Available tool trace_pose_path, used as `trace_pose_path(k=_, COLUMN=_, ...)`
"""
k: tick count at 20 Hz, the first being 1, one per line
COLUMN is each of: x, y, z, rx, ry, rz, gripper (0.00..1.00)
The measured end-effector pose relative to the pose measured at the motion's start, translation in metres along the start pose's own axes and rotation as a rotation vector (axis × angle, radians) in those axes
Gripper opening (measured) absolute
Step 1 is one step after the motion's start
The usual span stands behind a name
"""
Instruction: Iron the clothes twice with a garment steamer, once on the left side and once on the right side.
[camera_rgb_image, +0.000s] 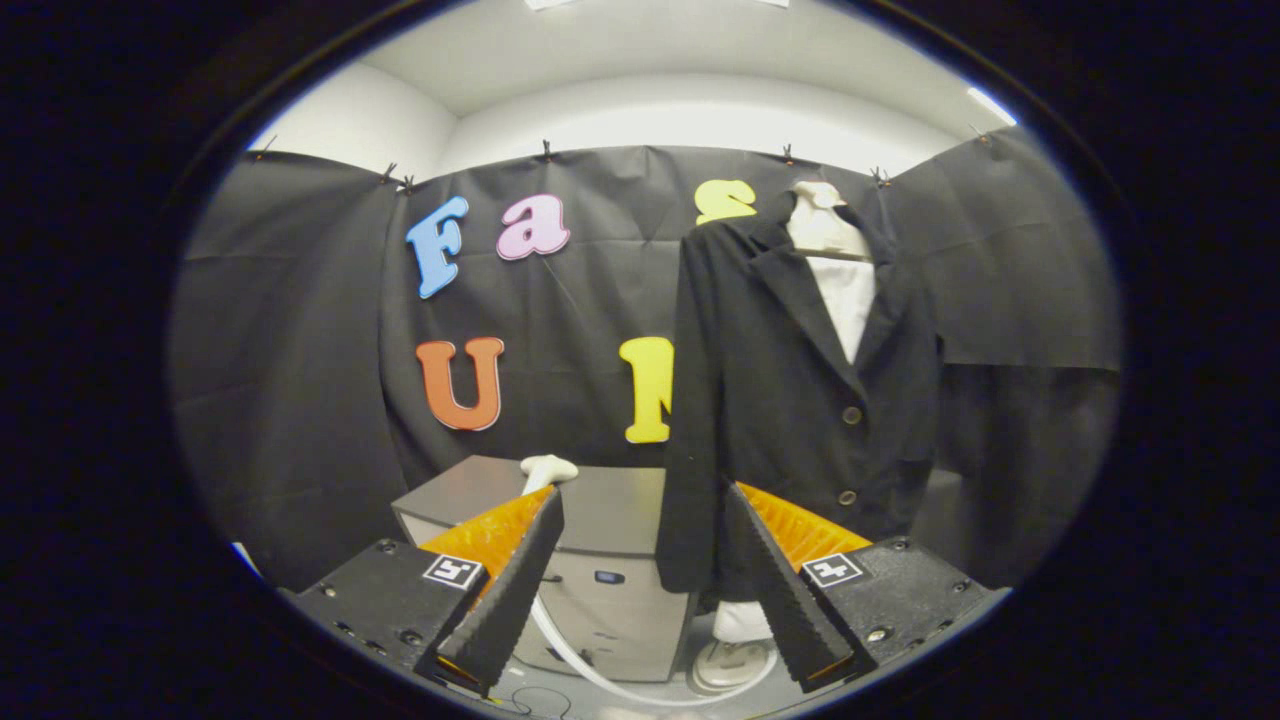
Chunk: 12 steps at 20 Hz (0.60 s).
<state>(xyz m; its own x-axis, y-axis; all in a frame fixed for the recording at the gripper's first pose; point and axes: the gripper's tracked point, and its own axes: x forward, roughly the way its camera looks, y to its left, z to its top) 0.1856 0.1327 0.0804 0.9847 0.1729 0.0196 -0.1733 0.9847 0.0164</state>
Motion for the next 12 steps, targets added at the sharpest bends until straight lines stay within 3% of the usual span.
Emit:
trace_pose_path(k=5, x=0.104, y=0.049, z=0.009, rx=0.0, ry=0.044, rz=0.07, gripper=1.0)
trace_pose_path(k=12, x=0.246, y=0.118, z=-0.031, rx=-0.006, ry=0.239, rz=0.133, gripper=1.0)
